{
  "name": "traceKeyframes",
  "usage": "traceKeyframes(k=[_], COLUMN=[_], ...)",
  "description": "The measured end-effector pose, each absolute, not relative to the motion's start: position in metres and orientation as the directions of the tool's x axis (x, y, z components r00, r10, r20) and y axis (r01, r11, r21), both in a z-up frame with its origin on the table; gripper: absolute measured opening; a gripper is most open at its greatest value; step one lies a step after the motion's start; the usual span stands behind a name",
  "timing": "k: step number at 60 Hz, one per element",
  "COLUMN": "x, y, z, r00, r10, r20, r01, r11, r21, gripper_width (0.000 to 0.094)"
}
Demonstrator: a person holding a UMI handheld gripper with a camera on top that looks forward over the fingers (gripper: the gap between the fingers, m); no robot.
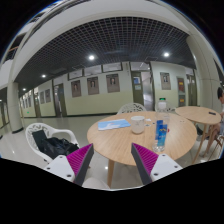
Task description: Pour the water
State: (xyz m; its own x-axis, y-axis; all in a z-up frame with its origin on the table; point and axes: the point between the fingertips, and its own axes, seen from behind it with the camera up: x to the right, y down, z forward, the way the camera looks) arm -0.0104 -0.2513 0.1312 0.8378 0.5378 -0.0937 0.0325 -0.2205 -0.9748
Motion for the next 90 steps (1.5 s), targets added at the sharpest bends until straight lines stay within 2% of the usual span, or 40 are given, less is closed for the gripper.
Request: traceKeyframes(k=[16,22,27,29,30,32,34,35,36,41,45,54,58,66,72,77,81,85,90], x=[0.016,0.028,0.057,0.080,0.078,0.085,0.089,0.098,0.094,0.099,0.103,0.091,0.081,0.081,0.086,0.077,0.089,0.104,0.127], y=[-0.234,-0.213,-0.179,-0.162,-0.147,-0.131,-0.115,-0.115,-0.099,-0.061,-0.029,0.018,0.025,0.026,0.026,0.025,0.040,0.066,0.107], z=[0.134,0.151,0.145,0.134,0.144,0.142,0.139,0.120,0.127,0.119,0.104,0.096,0.089,0.085,0.089,0.087,0.098,0.118,0.143], r00=[0.846,0.823,0.879,0.899,0.908,0.918,0.925,0.927,0.930,0.944,0.952,0.943,0.931,0.935,0.927,0.915,0.913,0.878,0.729], r10=[0.525,0.561,0.477,0.436,0.417,0.392,0.376,0.371,0.365,0.329,0.305,0.326,0.360,0.354,0.374,0.400,0.372,0.313,0.218], r20=[-0.093,-0.088,-0.010,0.032,0.044,0.057,0.055,0.051,0.046,0.021,0.025,0.064,0.069,-0.007,0.007,0.059,0.166,0.361,0.649], r01=[0.011,-0.038,0.001,0.045,0.059,0.074,0.073,0.069,0.066,0.044,0.048,0.080,0.094,0.025,0.045,0.102,0.196,0.372,0.641], r11=[-0.193,-0.099,-0.024,-0.019,-0.024,-0.027,-0.033,-0.034,-0.042,-0.065,-0.069,-0.037,-0.052,-0.085,-0.093,-0.088,-0.045,0.026,0.117], r21=[-0.981,-0.994,-1.000,-0.999,-0.998,-0.997,-0.997,-0.997,-0.997,-0.997,-0.996,-0.996,-0.994,-0.996,-0.995,-0.991,-0.980,-0.928,-0.759], gripper_width=[0.0812,0.0801,0.0801,0.0800,0.0800,0.0798,0.0798,0.0799,0.0799,0.0799,0.0797,0.0776,0.0462,0.0412,0.0309,0.0296,0.0296,0.0296,0.0295])
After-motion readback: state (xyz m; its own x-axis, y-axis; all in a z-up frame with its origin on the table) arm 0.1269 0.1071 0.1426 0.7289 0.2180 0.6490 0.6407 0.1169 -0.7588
